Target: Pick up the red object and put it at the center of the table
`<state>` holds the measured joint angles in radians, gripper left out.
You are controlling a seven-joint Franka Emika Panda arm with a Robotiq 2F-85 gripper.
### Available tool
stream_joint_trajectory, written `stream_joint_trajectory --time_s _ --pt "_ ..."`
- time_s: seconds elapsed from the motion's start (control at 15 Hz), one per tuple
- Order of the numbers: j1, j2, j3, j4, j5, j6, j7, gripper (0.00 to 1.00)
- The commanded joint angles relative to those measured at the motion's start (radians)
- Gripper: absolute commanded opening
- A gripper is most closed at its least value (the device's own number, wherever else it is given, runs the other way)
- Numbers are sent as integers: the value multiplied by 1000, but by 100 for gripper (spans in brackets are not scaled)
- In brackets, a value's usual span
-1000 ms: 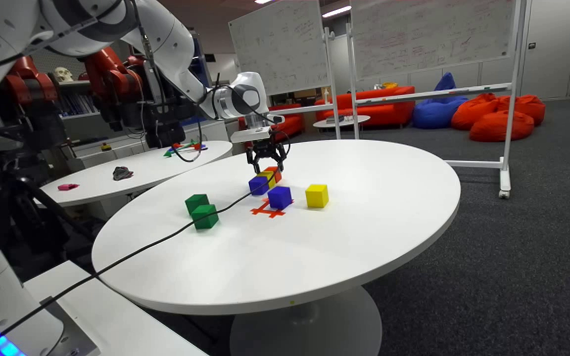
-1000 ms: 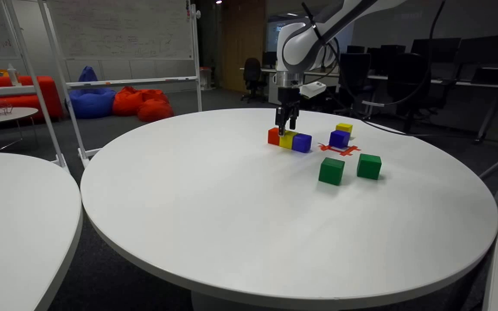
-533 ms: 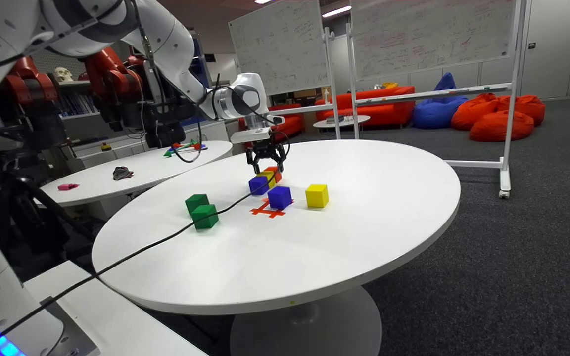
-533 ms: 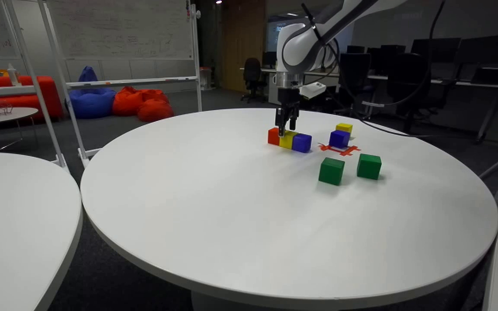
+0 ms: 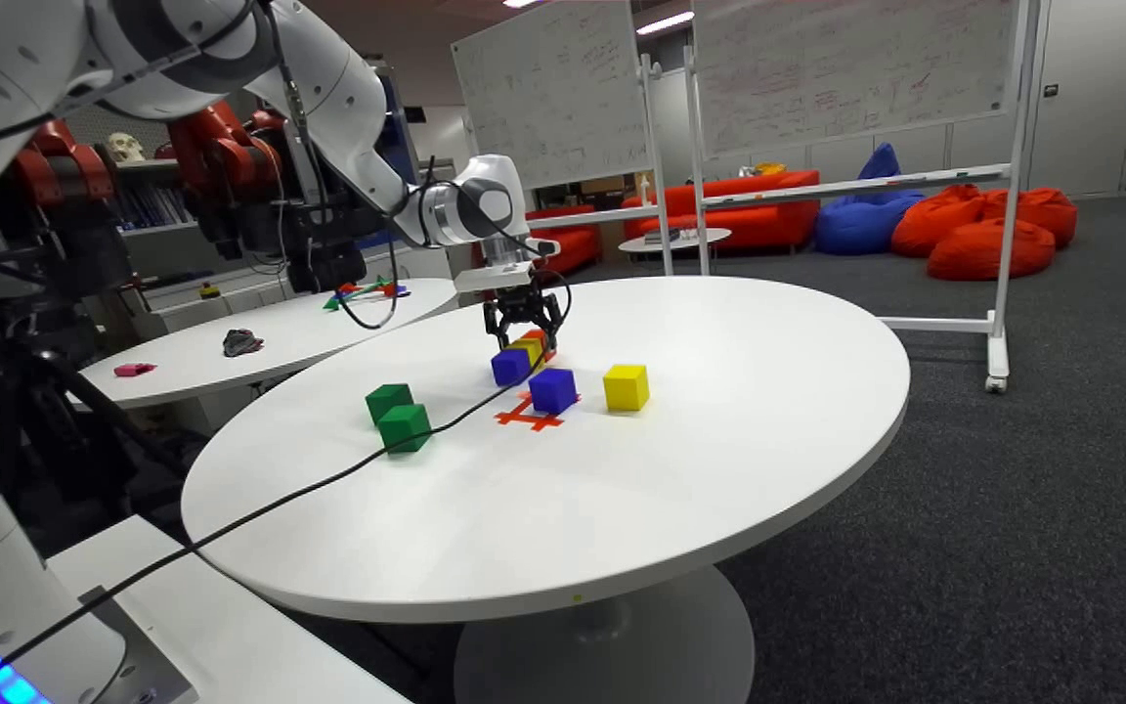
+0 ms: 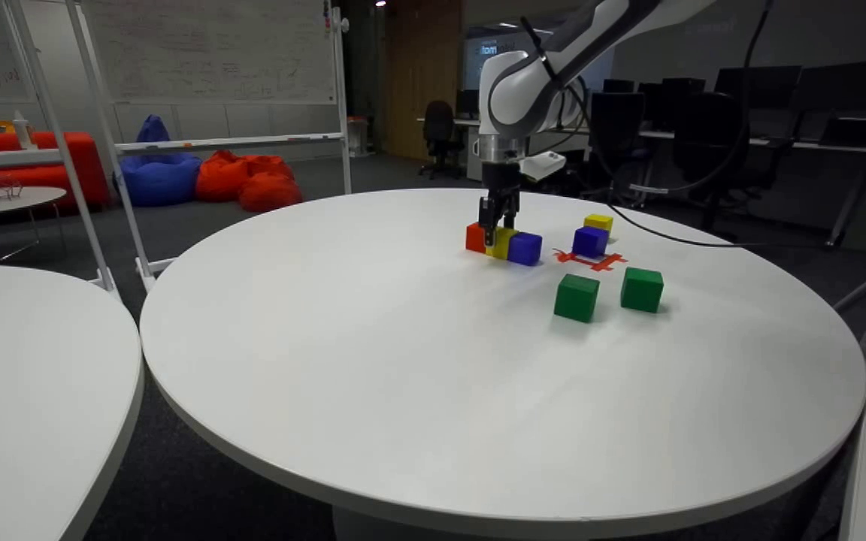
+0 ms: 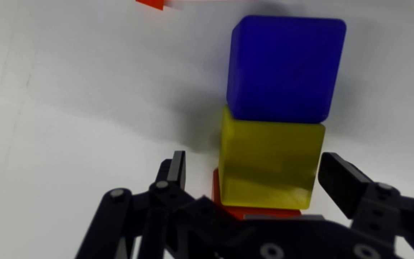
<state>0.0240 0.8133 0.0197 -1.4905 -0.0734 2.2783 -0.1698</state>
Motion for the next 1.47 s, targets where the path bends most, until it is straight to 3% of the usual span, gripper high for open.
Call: stream_joint_trajectory --time_s 0.0,1.4 --pt "-2 4 5 4 -5 -3 3 100" --pt "9 30 7 20 -4 -9 5 100"
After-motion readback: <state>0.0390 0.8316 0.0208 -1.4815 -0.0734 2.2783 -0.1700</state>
